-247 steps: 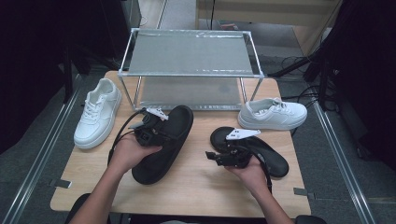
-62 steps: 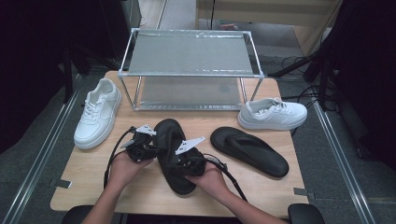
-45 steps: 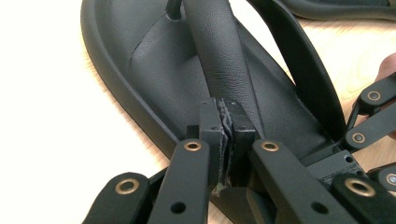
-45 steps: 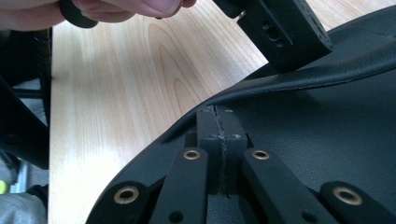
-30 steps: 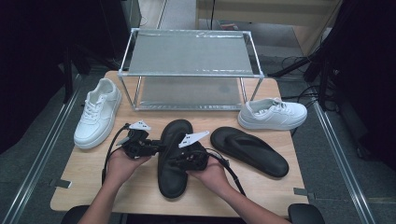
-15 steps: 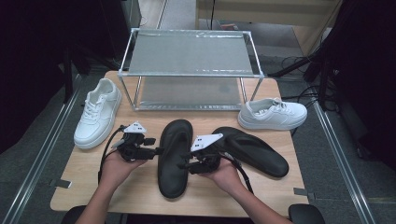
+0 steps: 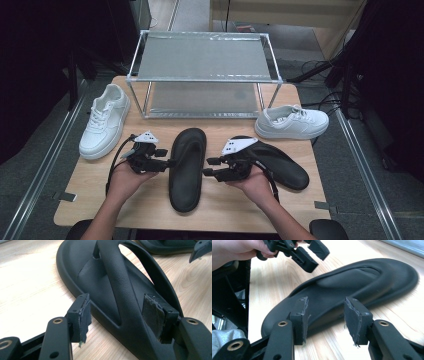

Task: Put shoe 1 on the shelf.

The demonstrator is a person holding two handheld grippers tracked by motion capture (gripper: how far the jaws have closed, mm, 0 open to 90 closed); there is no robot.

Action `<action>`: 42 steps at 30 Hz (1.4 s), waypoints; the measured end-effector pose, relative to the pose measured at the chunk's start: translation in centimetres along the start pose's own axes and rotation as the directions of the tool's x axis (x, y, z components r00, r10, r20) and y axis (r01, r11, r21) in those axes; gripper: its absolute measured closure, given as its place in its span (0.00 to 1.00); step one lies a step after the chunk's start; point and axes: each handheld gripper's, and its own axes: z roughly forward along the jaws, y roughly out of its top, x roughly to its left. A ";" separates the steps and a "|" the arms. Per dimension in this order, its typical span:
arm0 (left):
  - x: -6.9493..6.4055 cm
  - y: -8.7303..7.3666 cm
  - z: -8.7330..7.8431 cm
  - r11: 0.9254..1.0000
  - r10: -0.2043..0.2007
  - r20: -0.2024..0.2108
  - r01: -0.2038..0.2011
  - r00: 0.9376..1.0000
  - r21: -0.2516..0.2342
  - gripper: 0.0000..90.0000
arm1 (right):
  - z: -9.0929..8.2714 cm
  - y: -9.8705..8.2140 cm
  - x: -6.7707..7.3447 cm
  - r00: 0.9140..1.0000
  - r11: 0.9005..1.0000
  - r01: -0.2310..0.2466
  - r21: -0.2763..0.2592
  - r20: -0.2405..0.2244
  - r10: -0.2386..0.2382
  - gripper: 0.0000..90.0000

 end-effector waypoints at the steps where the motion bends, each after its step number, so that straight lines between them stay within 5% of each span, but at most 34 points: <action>1: 0.0 0.0 0.0 1.000 0.000 0.002 0.000 1.000 -0.004 0.45 | -0.3 -0.1 -0.1 1.000 1.000 -0.004 -0.002 0.004 0.004 0.62; 20: 0.0 1.8 1.5 1.000 0.025 0.058 -0.025 0.998 -0.007 0.44 | -5.5 -2.7 -1.8 0.988 0.997 -0.063 -0.038 0.137 0.067 0.60; 42: -0.1 3.1 2.9 0.998 0.059 0.091 -0.058 0.994 -0.016 0.44 | -11.1 -6.9 -4.3 0.944 0.985 -0.154 -0.073 0.284 0.169 0.60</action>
